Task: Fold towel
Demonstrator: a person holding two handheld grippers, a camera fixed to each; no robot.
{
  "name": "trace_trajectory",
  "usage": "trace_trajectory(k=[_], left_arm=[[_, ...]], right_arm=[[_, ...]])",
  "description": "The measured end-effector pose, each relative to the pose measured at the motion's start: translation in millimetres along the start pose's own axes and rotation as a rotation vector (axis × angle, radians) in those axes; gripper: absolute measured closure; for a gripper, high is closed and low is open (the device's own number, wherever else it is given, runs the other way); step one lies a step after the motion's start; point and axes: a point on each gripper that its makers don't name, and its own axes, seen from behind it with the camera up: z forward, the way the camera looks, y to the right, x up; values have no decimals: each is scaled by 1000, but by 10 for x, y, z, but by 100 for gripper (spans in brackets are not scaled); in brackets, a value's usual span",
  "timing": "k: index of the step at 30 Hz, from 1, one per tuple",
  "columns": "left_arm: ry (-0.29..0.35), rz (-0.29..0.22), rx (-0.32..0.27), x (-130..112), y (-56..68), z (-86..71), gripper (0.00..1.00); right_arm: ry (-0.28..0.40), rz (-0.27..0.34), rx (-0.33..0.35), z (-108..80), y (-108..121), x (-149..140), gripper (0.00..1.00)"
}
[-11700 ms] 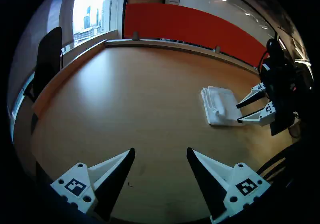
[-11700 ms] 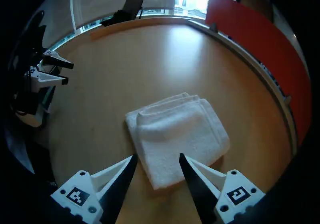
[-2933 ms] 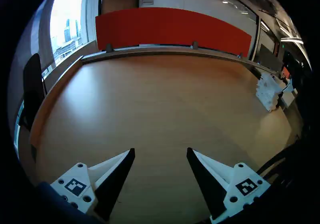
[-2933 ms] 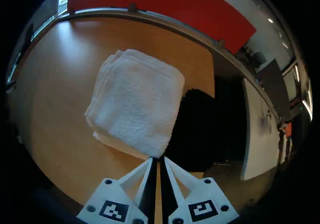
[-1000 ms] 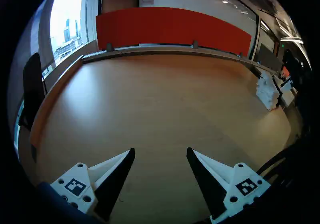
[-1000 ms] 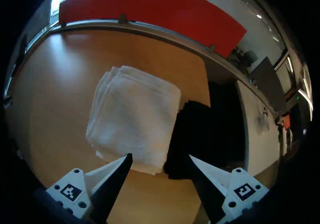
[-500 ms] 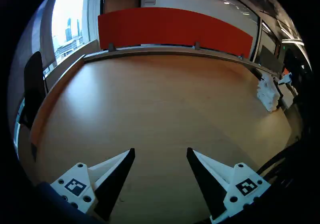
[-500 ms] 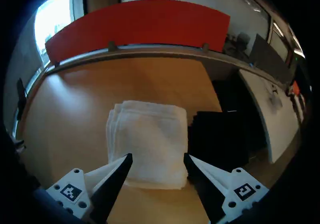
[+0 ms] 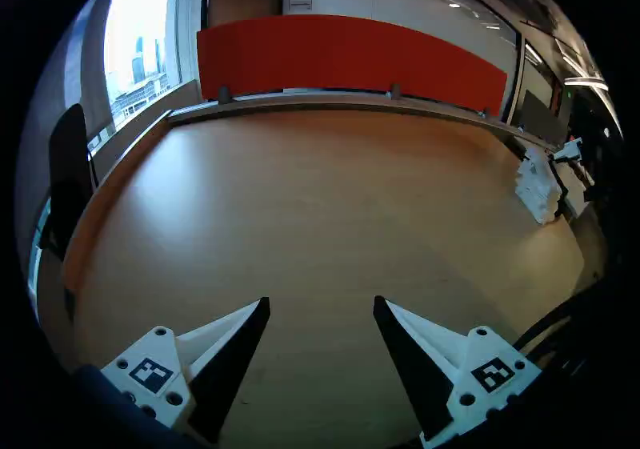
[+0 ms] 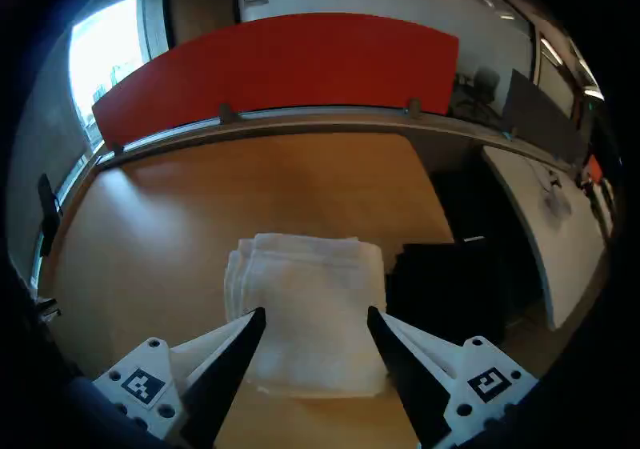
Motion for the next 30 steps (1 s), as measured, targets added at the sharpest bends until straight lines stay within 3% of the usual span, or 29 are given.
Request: trace_trajectory(k=[12, 30], left_arm=[[-3, -18, 34, -48, -59, -68, 4], [-19, -30, 76, -131, -157, -161, 4]], right_arm=[[10, -38, 20, 208, -59, 270, 1], [-31, -50, 33, 498, -51, 137, 2]])
